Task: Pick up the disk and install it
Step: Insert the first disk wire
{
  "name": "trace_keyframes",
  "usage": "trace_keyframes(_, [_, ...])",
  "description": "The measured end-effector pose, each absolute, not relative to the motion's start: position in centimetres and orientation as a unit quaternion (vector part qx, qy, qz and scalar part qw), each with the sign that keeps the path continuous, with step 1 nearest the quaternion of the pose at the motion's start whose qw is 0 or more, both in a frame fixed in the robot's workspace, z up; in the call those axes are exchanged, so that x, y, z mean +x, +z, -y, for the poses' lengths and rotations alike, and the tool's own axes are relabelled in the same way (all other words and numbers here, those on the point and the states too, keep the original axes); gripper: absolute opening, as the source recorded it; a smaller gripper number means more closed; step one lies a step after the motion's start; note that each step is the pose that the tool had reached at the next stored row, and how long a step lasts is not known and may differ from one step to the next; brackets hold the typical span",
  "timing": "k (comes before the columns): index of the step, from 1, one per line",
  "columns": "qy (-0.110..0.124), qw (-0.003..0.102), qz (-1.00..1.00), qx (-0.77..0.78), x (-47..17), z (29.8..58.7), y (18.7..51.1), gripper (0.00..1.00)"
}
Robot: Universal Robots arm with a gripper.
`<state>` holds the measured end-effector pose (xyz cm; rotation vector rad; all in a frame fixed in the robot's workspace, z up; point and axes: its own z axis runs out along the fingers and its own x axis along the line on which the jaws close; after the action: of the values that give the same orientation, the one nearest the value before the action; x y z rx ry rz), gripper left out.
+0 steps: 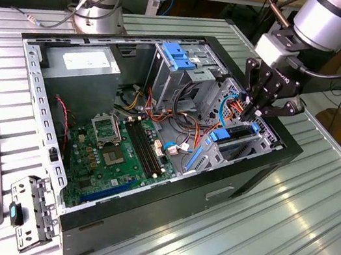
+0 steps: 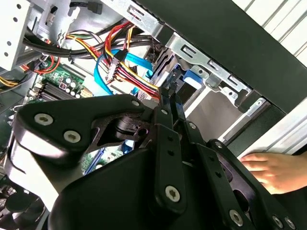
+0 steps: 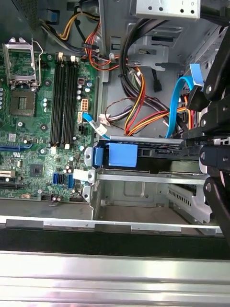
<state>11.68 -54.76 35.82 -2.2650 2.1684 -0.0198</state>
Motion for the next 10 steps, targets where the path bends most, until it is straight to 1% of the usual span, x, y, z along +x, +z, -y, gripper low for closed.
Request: trace_keyframes(10, [-0.006,0.003,-0.7,-0.714,11.36,55.23,35.34,0.16])
